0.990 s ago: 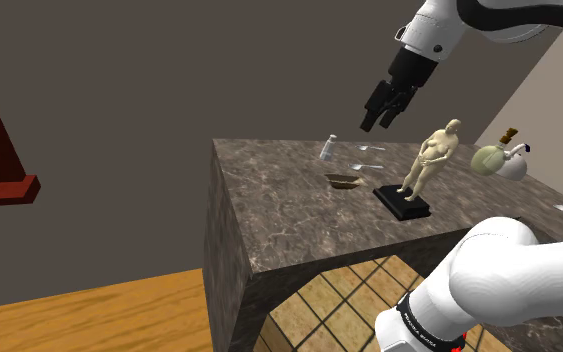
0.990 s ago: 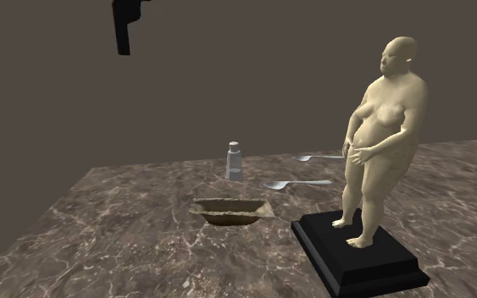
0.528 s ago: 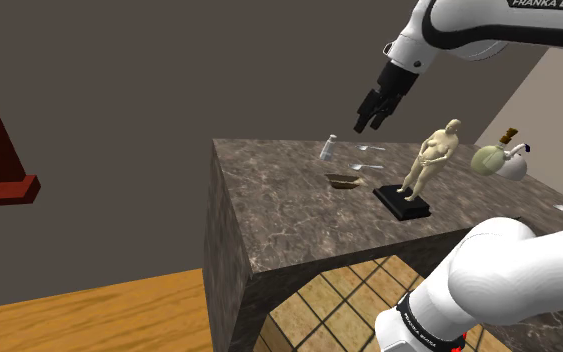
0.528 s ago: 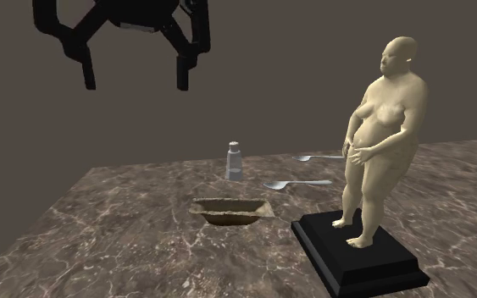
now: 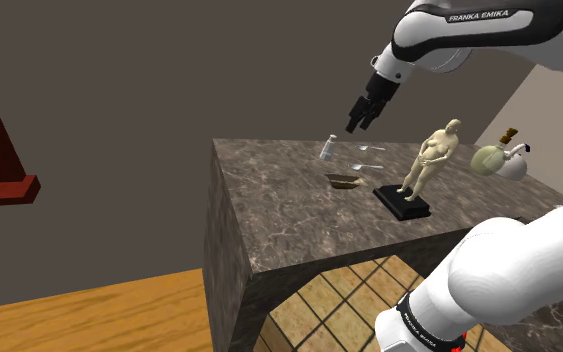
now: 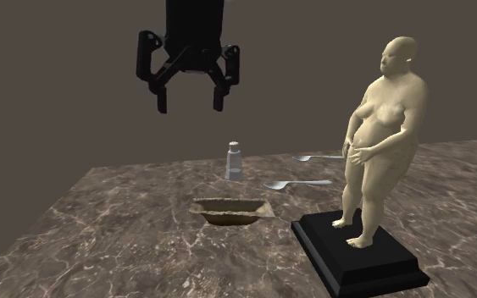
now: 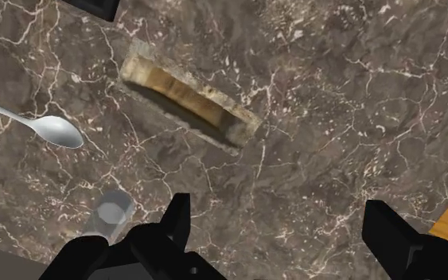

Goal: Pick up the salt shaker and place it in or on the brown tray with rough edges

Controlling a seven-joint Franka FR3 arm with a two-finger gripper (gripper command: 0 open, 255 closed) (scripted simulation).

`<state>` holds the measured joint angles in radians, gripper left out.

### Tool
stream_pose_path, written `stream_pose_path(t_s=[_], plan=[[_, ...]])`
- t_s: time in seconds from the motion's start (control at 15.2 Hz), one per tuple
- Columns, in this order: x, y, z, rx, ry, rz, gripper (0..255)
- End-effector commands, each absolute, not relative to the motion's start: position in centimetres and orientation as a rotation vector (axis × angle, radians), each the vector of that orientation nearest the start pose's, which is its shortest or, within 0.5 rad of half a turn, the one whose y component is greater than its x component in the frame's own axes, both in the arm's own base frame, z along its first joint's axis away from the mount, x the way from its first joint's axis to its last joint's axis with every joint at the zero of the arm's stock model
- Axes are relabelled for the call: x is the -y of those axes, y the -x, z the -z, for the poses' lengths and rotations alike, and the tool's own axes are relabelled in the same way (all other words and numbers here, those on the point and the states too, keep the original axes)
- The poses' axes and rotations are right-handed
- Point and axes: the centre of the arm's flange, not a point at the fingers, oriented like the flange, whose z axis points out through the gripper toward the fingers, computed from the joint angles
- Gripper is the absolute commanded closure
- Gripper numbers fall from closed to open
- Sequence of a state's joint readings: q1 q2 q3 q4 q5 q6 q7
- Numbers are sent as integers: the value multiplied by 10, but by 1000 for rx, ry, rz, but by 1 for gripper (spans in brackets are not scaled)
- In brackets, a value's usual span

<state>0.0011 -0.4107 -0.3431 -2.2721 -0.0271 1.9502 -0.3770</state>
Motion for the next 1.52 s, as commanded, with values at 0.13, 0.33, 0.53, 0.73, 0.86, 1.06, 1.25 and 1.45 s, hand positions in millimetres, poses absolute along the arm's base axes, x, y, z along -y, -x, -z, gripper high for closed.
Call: stream_pose_path(t_s=[0.13,0.33,0.53,0.73,0.86,1.06,1.25,1.45], plan=[[200,-443,-490,123,3051,160,0],[229,-467,-473,139,3046,164,0],[256,-490,-457,154,3041,168,0],[284,-514,-440,170,3035,172,0],[302,-530,-429,180,3032,175,0],[329,-554,-412,195,3026,179,0],[337,-563,-401,200,3024,180,0],[336,-565,-385,200,3024,180,0]])
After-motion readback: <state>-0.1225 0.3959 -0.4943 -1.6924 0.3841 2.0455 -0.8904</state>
